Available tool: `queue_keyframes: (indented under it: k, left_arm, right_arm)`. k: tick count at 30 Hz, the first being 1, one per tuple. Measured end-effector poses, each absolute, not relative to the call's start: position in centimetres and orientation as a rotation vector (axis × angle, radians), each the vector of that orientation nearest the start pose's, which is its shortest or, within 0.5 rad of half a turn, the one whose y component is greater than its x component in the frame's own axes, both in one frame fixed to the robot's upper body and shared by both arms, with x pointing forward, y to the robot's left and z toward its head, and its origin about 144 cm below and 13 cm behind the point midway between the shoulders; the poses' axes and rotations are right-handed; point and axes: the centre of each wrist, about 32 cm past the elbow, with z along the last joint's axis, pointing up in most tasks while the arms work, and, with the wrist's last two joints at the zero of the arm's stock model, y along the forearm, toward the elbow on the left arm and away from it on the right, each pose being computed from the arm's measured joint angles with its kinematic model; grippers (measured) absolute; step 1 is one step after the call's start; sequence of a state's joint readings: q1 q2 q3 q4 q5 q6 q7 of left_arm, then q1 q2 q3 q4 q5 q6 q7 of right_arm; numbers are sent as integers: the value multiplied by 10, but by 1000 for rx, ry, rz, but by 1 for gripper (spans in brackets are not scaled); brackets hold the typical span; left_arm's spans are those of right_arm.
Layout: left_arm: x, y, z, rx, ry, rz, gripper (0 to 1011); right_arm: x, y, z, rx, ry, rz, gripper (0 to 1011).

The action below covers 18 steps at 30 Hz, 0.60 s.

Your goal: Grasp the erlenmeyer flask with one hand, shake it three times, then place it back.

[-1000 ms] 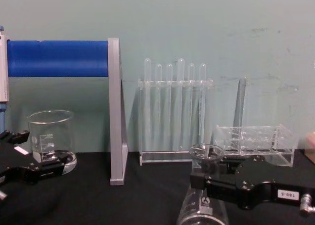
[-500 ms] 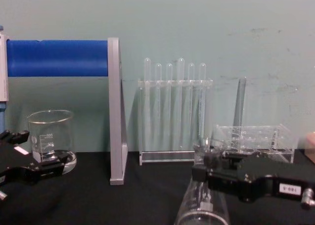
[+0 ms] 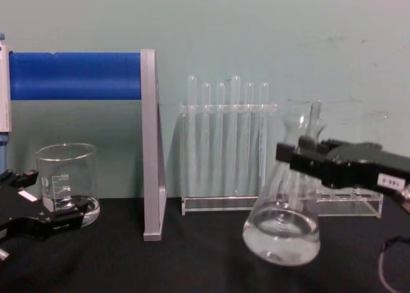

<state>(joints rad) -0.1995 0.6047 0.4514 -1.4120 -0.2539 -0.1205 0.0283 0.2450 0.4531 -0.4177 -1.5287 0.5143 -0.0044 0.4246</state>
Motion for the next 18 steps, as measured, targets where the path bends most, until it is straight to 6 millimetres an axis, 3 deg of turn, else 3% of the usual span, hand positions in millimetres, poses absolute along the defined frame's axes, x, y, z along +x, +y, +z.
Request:
queue_keyframes:
  k: [18]
  left_arm:
    - [489,310,1140,304,-285,1248,1001]
  right_arm:
    - [484,-244,1194,37,-5,-1094,457]
